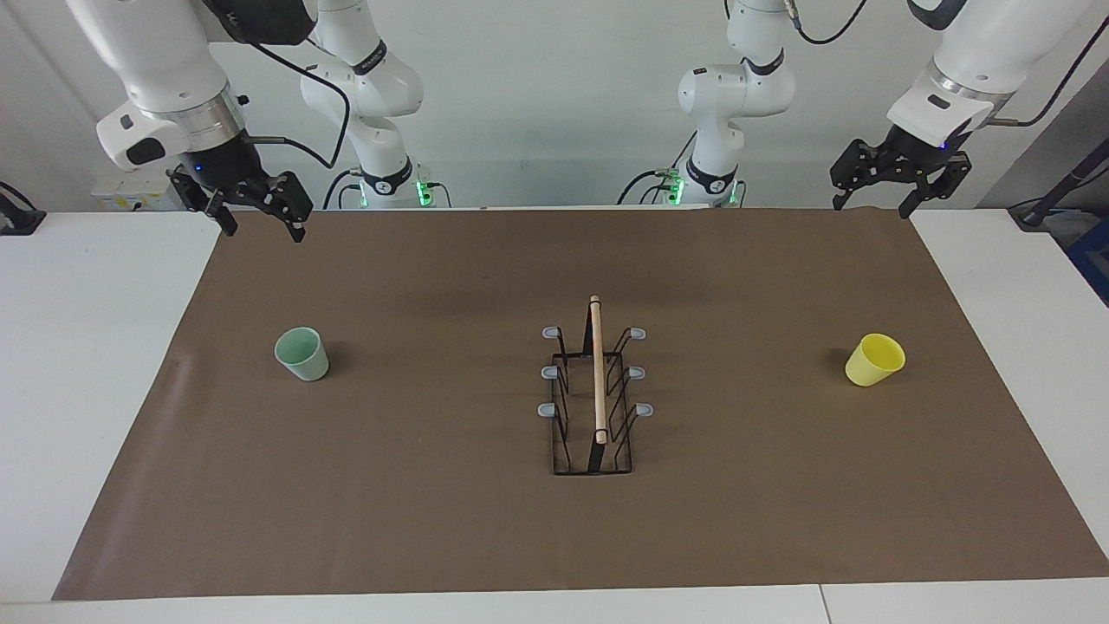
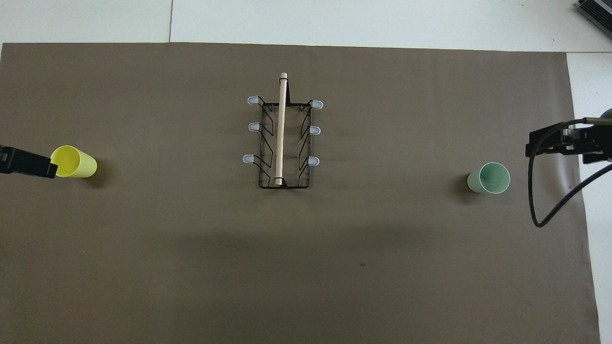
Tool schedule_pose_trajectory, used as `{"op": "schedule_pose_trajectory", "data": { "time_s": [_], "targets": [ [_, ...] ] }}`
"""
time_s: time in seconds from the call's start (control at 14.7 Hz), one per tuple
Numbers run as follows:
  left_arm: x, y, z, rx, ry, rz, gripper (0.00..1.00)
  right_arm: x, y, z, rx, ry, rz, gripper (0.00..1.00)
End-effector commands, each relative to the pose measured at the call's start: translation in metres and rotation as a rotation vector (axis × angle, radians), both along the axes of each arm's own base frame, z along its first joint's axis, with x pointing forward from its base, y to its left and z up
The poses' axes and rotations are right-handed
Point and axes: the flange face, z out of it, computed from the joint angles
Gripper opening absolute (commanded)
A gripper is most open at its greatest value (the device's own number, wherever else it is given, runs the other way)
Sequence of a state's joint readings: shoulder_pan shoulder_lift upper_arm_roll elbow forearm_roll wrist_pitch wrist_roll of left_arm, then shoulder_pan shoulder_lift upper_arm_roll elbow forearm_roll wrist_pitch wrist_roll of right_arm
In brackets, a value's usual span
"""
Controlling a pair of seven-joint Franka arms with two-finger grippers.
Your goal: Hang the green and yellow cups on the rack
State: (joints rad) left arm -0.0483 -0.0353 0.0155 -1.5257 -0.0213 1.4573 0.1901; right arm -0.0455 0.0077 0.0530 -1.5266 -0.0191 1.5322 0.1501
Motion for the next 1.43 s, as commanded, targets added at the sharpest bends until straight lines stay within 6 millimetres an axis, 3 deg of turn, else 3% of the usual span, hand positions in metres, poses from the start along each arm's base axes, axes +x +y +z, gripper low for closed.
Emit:
{"op": "schedule_pose_trajectory", "data": {
  "time_s": [0.0,0.54,0.89,1.02,1.23,1.36],
  "targets": [
    [-0.005,-0.003,-0.004,-0.003,0.012,0.000,1.00,0.000,0.001,0.002,0.027,-0.008,0.009,1.00],
    [-0.006,-0.001,-0.004,-0.003,0.019,0.009,1.00,-0.003,0.002,-0.005,0.028,0.007,0.004,1.00],
    [-0.008,-0.001,-0.003,-0.003,0.023,0.007,1.00,-0.014,0.006,-0.052,0.035,-0.033,0.015,1.00],
    [-0.008,-0.001,-0.003,-0.003,0.023,0.009,1.00,-0.007,0.004,-0.068,0.036,-0.037,0.016,1.00],
    [-0.008,0.004,-0.003,-0.003,0.020,0.023,1.00,0.008,0.001,-0.108,0.028,-0.086,0.024,1.00],
    [-0.006,0.012,-0.002,-0.004,0.007,0.037,1.00,0.013,-0.007,-0.141,-0.004,0.017,0.187,1.00]
  ]
}}
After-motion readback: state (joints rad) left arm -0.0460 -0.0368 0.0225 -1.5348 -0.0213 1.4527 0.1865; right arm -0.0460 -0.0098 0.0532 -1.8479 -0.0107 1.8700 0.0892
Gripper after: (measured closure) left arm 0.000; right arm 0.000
